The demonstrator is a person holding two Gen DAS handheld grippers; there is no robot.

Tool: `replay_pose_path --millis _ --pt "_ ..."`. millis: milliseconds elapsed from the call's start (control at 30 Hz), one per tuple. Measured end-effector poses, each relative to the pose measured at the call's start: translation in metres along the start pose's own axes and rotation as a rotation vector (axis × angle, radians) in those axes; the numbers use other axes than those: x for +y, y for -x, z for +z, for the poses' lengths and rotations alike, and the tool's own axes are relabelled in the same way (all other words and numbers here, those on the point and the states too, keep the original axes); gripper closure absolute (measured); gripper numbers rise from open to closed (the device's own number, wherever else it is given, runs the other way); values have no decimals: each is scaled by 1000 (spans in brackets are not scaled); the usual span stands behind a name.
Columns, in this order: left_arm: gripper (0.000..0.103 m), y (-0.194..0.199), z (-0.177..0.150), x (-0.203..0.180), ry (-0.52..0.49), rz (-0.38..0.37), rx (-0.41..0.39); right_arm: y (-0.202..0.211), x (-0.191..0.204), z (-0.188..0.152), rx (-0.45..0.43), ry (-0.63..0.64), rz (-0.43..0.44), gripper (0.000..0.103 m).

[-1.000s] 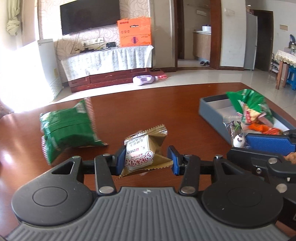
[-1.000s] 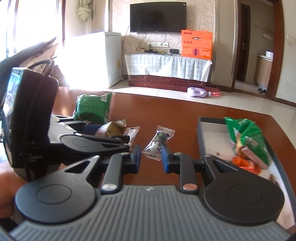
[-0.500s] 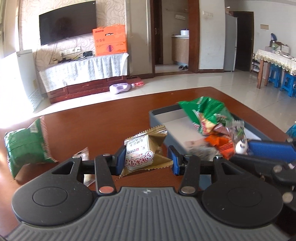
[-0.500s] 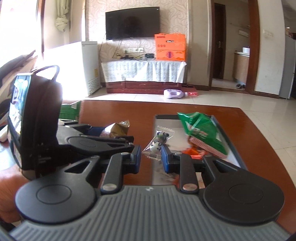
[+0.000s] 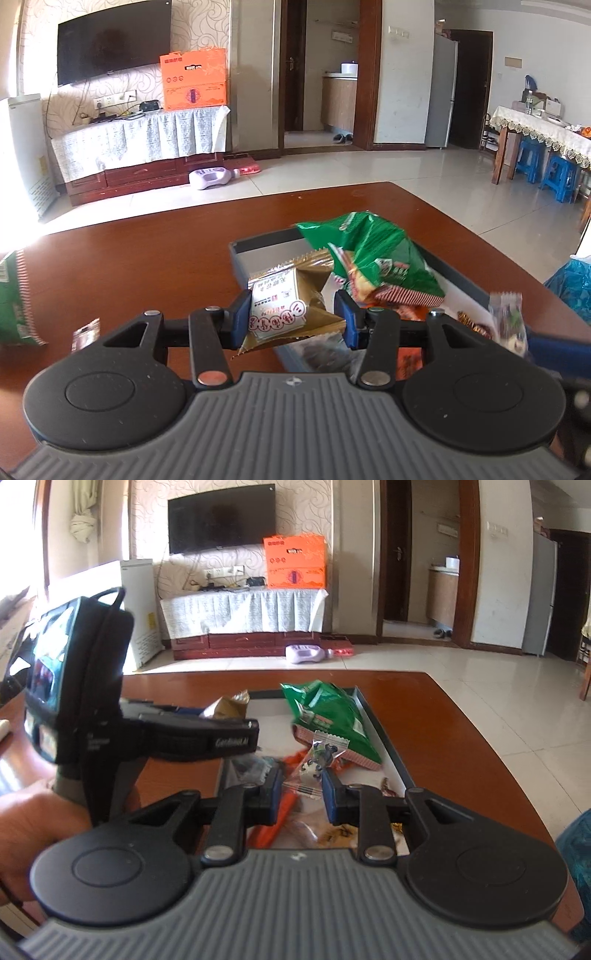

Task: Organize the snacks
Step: 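Carry the tan pastry bag and clear candy packet over the gray box, then open the left gripper to drop the pastry bag while the right releases the candy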

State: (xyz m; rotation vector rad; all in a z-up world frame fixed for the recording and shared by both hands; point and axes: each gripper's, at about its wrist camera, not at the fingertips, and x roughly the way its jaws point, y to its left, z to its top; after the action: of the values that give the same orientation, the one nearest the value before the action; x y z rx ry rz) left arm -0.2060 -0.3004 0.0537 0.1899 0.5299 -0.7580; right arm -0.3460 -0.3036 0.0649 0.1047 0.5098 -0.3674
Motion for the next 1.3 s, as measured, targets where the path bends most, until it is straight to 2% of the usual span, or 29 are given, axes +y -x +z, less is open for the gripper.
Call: replay_pose_path --millis 233,400,500,667,867,967,1100,1300 --pt "49 -32 12 -18 7 -34 5 -8 -1 -3 34 5 6 77" --pt "49 -51 20 -21 -8 -31 9 -12 -7 -5 48 3 3 77" --pt "49 -56 24 -21 0 -42 5 -13 -12 -6 55 -15 0 77" --pt "49 -62 23 -31 -56 -26 -9 -16 -12 -7 62 -17 5 77" --pt "50 -73 19 -34 -87 -25 28 -15 -11 -6 59 -21 5 77" --pt "49 -82 16 -31 -87 -24 69 -16 -11 -6 62 -20 6 77" --pt "49 -84 13 -28 -87 -26 82 -15 -11 -6 62 -22 7 77" --pt "49 -82 16 -26 -70 -41 56 -16 -11 -5 66 -19 5 77"
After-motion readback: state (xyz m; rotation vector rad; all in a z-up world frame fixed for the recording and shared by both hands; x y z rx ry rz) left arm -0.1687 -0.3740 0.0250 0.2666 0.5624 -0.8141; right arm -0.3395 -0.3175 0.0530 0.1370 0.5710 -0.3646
